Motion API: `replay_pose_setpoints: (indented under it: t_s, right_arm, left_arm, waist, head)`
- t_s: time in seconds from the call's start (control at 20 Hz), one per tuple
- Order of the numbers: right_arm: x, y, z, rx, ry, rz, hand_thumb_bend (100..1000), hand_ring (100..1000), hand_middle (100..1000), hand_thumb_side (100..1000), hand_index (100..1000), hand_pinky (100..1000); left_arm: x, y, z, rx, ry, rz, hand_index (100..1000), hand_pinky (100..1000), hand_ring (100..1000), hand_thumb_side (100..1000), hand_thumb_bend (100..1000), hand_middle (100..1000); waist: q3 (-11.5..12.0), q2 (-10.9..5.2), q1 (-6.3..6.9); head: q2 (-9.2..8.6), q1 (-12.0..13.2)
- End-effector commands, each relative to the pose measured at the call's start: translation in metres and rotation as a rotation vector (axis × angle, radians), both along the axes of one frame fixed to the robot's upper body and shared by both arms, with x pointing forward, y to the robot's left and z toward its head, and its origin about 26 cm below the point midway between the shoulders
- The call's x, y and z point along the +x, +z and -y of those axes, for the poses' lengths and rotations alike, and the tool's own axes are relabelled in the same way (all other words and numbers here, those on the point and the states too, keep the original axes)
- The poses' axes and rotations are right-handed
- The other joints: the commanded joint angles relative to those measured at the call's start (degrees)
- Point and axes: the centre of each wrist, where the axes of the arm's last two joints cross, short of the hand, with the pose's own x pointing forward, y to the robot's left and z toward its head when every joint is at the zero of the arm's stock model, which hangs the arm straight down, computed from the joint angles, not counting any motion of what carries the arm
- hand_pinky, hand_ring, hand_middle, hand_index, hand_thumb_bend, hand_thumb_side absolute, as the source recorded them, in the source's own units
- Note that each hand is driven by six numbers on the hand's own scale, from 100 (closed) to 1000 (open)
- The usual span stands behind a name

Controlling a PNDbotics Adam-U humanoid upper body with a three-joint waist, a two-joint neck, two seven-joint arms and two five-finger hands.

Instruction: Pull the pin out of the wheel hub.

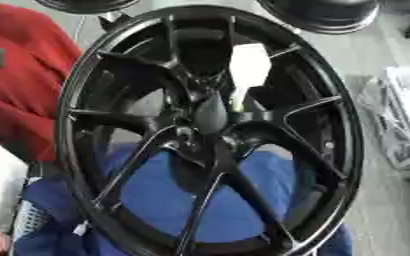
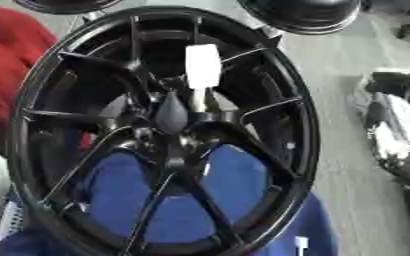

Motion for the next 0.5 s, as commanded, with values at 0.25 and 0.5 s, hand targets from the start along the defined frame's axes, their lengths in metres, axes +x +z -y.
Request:
replay_pose_setpoints:
  t_s: [0.25,0.5]
  right_arm:
    - [0.001,0.044,0.003,-0.336,0.012,-0.005,100,799,710,540,819,836]
    - [0.001,0.074,0.002,-0.435,0.034,-0.031,100,801,716,555,821,835]
  left_arm:
    - [-0.004,0.007,-0.001,0.034,-0.009,0.017,671,711,651,593,352,594]
    - [-0.004,0.007,0.001,0.035,-0.019,0.012,671,711,651,592,354,597]
  waist:
    - [0.0,-2.22,-0.05]
    - [0.2,-2.75,-0.02]
  head:
    - [0.30,-0.8]
    - [0.26,-1.6]
